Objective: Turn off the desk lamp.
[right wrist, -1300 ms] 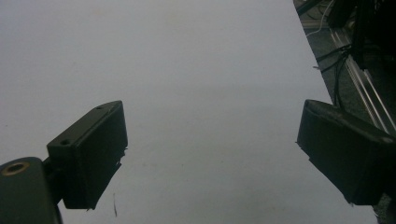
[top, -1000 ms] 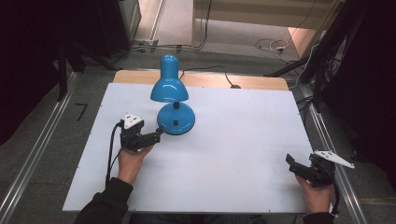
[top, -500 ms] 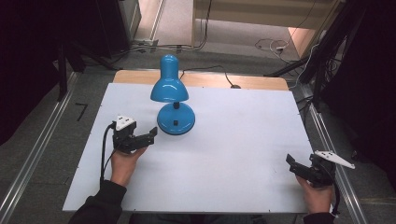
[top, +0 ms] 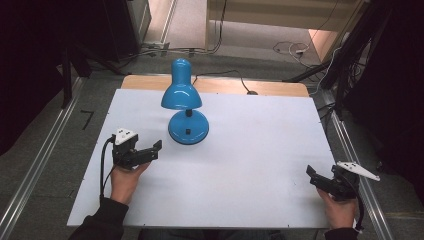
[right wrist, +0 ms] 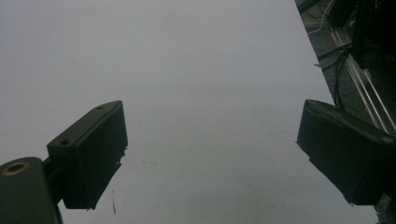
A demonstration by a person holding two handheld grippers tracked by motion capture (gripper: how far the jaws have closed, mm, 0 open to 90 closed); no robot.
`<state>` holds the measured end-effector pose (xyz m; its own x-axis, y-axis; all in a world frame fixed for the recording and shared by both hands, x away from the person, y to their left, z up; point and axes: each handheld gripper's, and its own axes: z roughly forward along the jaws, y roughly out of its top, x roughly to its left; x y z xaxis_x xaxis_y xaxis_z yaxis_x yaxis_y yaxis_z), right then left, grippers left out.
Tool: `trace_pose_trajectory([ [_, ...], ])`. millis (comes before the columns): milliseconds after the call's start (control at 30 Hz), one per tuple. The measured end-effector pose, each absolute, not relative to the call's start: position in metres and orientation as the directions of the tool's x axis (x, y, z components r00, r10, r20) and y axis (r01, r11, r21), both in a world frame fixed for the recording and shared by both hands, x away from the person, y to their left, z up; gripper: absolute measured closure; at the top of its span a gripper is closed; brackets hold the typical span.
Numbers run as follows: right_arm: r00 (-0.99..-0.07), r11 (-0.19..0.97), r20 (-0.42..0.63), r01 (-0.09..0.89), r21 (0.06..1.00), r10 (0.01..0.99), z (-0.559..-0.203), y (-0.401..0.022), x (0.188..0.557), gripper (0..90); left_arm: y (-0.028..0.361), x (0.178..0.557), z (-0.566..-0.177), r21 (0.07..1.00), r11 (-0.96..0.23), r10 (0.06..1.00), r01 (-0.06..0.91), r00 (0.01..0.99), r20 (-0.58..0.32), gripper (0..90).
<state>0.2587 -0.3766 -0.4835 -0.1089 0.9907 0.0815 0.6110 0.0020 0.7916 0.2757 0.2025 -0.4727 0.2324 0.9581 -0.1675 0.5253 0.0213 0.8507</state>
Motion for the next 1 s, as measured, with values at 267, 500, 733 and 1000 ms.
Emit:
trace_pose_trajectory([
  [267, -0.109, 0.001, 0.083, 0.612, 0.791, 0.991, -0.484, -0.377, 0.259, 7.1, 0.206, 0.269, -0.473, 0.849, 0.017, 0.96, 0.528, 0.229, -0.162, 11.0],
  [500, -0.108, 0.001, 0.082, 0.612, 0.791, 0.991, -0.484, -0.377, 0.259, 7.1, 0.212, 0.264, -0.474, 0.848, 0.026, 0.961, 0.53, 0.22, -0.167, 10.0],
  [733, -0.108, 0.001, 0.082, 0.611, 0.791, 0.991, -0.483, -0.376, 0.258, 7.1, 0.217, 0.256, -0.474, 0.847, 0.028, 0.963, 0.53, 0.214, -0.166, 9.6],
  [1000, -0.108, 0.002, 0.081, 0.61, 0.792, 0.991, -0.483, -0.377, 0.258, 7.1, 0.226, 0.246, -0.48, 0.839, 0.031, 0.967, 0.543, 0.196, -0.163, 9.6],
])
